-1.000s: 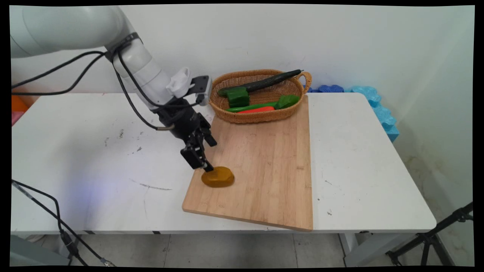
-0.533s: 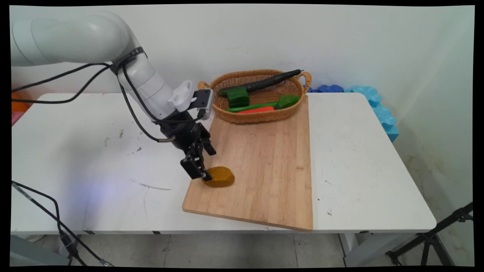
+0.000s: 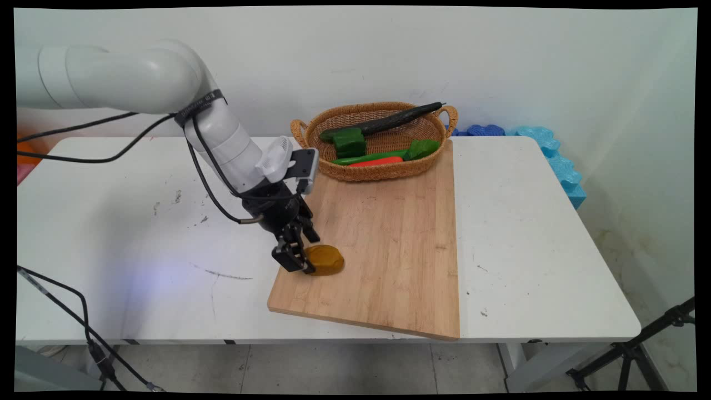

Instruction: Pick up the potato from the cutting board, then place the picked object in the vegetable basket

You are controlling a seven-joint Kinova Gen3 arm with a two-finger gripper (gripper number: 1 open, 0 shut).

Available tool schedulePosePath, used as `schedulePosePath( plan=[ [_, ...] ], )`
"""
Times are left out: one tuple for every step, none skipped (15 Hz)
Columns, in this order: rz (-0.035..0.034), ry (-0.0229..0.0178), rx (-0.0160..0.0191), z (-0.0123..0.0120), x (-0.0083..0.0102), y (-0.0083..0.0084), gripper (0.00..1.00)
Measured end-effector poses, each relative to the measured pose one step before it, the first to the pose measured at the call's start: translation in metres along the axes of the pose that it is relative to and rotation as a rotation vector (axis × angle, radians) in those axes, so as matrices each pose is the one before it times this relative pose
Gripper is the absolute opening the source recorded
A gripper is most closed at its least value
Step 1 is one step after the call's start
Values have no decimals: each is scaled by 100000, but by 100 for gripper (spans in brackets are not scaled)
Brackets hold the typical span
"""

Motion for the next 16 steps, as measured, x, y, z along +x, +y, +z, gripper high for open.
schedulePosePath(
  plan=[
    [240,-206,149,256,-18,2,0],
    [430,-280,51,205,-62,22,0],
    [570,-269,50,145,-45,37,0],
    [435,-258,11,78,-85,53,0],
    [613,-178,27,-35,-109,50,0],
    [417,-49,34,-16,-9,9,0],
    [353,58,226,-15,33,-28,0],
    [445,64,420,-41,179,-40,0],
    [412,279,525,-109,298,-129,0],
    [301,427,521,-159,345,-127,0],
    [374,569,655,-257,450,-146,0],
    [222,715,733,-364,458,-158,0],
    [180,624,624,-350,442,-190,0],
    [257,748,735,-450,584,-252,0],
    [43,775,880,-512,564,-302,0],
    [-29,654,842,-468,496,-338,0]
  ],
)
